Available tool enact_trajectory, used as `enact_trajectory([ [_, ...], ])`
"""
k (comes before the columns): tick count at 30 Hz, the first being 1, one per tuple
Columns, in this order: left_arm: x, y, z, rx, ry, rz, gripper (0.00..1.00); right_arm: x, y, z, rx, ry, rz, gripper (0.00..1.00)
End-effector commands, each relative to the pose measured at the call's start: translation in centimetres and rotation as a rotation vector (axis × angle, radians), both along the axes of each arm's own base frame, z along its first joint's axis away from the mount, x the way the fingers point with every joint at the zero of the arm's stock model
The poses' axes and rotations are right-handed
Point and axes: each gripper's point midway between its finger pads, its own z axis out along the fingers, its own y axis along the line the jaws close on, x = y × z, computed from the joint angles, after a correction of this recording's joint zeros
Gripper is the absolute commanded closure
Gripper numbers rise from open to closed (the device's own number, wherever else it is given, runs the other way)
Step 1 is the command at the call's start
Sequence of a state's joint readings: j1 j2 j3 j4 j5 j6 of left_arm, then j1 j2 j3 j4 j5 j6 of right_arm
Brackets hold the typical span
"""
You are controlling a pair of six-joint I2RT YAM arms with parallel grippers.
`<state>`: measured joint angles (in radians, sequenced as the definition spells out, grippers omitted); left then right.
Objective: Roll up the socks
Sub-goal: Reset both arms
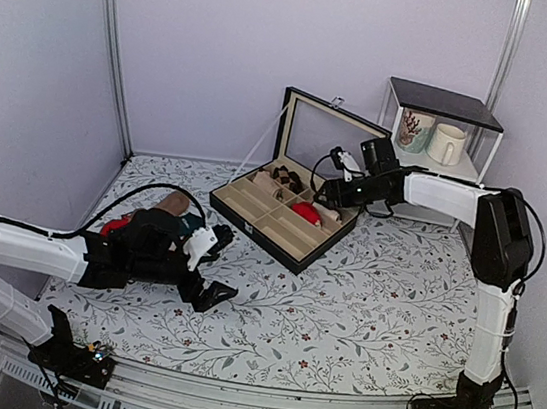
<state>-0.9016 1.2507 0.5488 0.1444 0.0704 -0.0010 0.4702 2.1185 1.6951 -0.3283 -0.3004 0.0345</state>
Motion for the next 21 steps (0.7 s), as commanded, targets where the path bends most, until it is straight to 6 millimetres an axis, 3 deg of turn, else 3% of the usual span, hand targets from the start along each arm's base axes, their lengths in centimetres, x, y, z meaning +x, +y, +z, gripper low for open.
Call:
enact_trajectory([
  [1, 1.3, 0.7, 0.4, -0.012, -0.012, 0.049, 0.0, -2.4, 0.3, 5.7, 0.075, -0.071, 0.023, 0.25],
  [2, 1.4, 0.8, 0.4, -0.011, -0.011, 0.056, 0.01, -3.1, 0.5, 6.0, 0.076, -0.071, 0.031, 0.19],
  [3, 1.5, 0.9, 0.4, -0.011, -0.01, 0.061, 0.01, -4.0, 0.9, 6.1, 0.078, -0.063, 0.048, 0.05],
  [4, 1.7, 1.0, 0.3, -0.009, -0.009, 0.069, 0.0, -4.9, 1.3, 6.1, 0.081, -0.056, 0.065, 0.01],
  [9, 2.3, 1.5, 0.4, -0.012, -0.003, 0.097, 0.0, -10.9, 2.6, 5.3, 0.153, 0.033, 0.186, 0.0],
  [13, 2.7, 1.9, 0.7, -0.024, -0.004, 0.117, 0.0, -14.2, 1.3, 5.8, 0.228, 0.067, 0.145, 0.0],
  [21, 2.9, 2.2, 0.5, -0.027, 0.001, 0.133, 0.01, -16.8, -3.0, 4.3, 0.216, 0.051, -0.039, 0.0],
])
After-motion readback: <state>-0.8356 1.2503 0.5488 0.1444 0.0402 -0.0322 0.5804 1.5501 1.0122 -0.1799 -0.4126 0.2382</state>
